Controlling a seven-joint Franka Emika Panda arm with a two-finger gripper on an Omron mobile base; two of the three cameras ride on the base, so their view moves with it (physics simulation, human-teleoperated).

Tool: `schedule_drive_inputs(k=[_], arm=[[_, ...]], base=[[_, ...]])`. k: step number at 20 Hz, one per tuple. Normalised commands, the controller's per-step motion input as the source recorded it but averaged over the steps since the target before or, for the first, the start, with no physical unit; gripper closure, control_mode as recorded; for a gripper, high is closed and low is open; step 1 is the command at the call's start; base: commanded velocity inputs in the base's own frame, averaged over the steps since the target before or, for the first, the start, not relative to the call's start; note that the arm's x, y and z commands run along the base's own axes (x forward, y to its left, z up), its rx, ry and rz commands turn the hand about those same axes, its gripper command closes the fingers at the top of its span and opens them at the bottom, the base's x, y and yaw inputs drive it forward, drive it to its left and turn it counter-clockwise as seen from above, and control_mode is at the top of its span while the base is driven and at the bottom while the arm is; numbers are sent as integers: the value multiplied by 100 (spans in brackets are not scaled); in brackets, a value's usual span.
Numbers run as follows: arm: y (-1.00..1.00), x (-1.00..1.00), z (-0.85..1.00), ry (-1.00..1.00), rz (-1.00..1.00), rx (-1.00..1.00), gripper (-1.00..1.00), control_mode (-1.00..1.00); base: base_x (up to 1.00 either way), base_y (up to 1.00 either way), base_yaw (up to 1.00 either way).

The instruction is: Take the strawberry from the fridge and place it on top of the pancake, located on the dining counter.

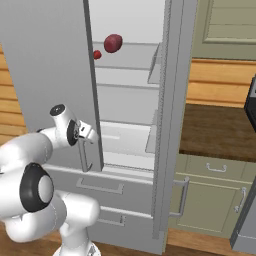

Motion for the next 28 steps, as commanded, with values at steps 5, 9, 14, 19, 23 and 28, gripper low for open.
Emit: schedule_drive_inputs(k=[5, 9, 14, 19, 23, 28], arm=[[3, 18, -5, 0, 0, 0, -100, -100], [11, 19, -15, 0, 0, 0, -100, -100], [14, 12, -18, 0, 0, 0, -100, -100], [1, 1, -3, 0, 0, 0, 100, -100], [2, -6, -2, 0, -5, 0, 100, -100], [29, -32, -4, 0, -13, 0, 100, -100]], base=[[0, 0, 0], [0, 0, 0], [0, 0, 0], [0, 0, 0], [0, 0, 0], [0, 0, 0]])
